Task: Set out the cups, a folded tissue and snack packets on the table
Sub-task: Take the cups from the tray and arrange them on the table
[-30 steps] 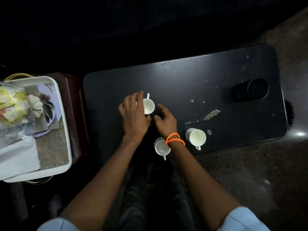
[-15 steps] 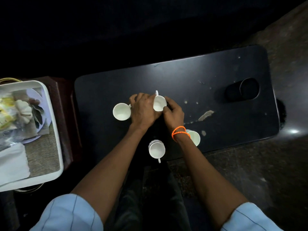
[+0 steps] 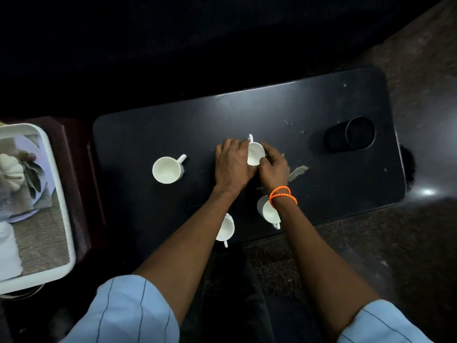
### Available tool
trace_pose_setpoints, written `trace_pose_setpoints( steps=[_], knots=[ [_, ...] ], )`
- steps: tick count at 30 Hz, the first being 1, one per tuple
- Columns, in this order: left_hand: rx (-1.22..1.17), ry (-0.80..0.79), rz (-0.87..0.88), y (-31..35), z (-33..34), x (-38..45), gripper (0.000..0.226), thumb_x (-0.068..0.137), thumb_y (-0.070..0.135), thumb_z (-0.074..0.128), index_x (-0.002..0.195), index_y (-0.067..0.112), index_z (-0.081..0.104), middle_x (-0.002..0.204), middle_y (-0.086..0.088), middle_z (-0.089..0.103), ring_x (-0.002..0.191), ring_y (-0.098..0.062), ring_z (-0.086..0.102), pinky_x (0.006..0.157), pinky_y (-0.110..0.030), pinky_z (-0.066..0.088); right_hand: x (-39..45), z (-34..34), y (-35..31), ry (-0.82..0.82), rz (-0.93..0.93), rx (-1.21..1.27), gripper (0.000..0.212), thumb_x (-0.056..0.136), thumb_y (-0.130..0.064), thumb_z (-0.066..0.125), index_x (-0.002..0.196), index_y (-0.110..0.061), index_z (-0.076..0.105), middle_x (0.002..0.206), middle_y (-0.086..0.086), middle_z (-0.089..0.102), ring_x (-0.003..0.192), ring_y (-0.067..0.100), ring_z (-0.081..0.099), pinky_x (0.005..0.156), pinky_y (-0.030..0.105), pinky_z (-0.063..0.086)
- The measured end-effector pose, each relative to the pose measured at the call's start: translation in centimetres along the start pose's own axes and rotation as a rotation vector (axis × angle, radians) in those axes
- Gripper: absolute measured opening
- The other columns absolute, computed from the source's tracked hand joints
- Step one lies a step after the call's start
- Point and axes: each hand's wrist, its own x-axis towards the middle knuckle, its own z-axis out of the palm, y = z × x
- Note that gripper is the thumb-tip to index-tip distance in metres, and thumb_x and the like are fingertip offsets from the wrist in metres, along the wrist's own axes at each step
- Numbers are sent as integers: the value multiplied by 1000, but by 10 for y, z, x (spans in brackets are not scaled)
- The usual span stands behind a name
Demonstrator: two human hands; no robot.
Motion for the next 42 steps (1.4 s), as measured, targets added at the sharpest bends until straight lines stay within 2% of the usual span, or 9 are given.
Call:
trace_pose_setpoints(
  steps=[3, 6, 11, 16, 20, 25, 28, 34, 42],
  knots=[
    [-41, -35, -5, -4, -5, -6, 64, 78, 52, 73, 132, 20, 62, 119, -2, 69, 116, -26, 58, 97, -40, 40, 0, -1, -1, -3, 18, 14, 48, 84, -2, 53, 124, -20, 72, 108, -7, 73, 102, 9, 65, 94, 22, 51],
    [-121, -22, -49, -13, -19, -18, 82, 69, 54, 81, 141, 21, 57, 133, 0, 64, 129, -25, 51, 103, -42, 36, -8, 1, -4, 110, 28, 37, 49, 86, -3, 56, 134, -12, 65, 126, 7, 69, 112, 16, 64, 94, 19, 45],
    [-132, 252, -174, -67, -61, -52, 91, 69, 55, 85, 147, 22, 52, 146, -2, 55, 136, -27, 45, 112, -48, 35, -52, 21, -20, 283, -232, -19, 47, 80, 1, 59, 126, -6, 65, 123, 10, 66, 115, 24, 60, 101, 30, 46],
    [-318, 247, -576, -130, -86, -75, 93, 76, 53, 85, 152, 15, 46, 155, -10, 46, 143, -28, 41, 117, -38, 32, -85, 74, -26, -141, -125, 9, 33, 83, 2, 62, 114, -4, 73, 107, 13, 74, 94, 24, 69, 95, 36, 54],
    [-575, 133, -705, -142, -91, -73, 58, 95, 44, 69, 146, 18, 57, 148, -5, 58, 135, -22, 56, 114, -34, 42, -103, 117, -29, -420, -91, -168, 36, 83, -10, 63, 118, -14, 72, 109, 10, 70, 101, 22, 66, 93, 26, 50],
    [-682, 203, -771, -119, -90, -69, 38, 99, 40, 62, 132, 23, 69, 131, 2, 72, 123, -18, 65, 109, -38, 50, -105, 131, -36, -414, -110, -138, 39, 83, -12, 61, 121, -19, 65, 110, 5, 64, 101, 11, 54, 83, 23, 42],
    [-814, 221, -826, -102, -87, -67, 30, 95, 37, 65, 123, 28, 72, 116, 7, 77, 110, -15, 71, 101, -43, 56, -95, 121, -39, -343, -173, -97, 45, 82, -11, 62, 125, -21, 64, 116, 3, 61, 99, -3, 46, 93, 25, 48],
    [-889, 207, -854, -63, -69, -61, 35, 82, 27, 73, 116, 33, 74, 100, 16, 79, 95, -2, 73, 93, -39, 61, -63, 92, -37, -284, -124, -161, 53, 82, -14, 61, 134, -20, 62, 131, 5, 61, 113, 2, 50, 104, 26, 44],
    [-837, 236, -835, -57, -57, -56, 40, 83, 19, 73, 122, 22, 72, 110, 4, 78, 101, -14, 73, 97, -43, 58, -51, 80, -34, -355, -133, -142, 52, 80, -4, 61, 129, -18, 66, 126, 5, 65, 119, 18, 60, 104, 37, 49]
  ],
)
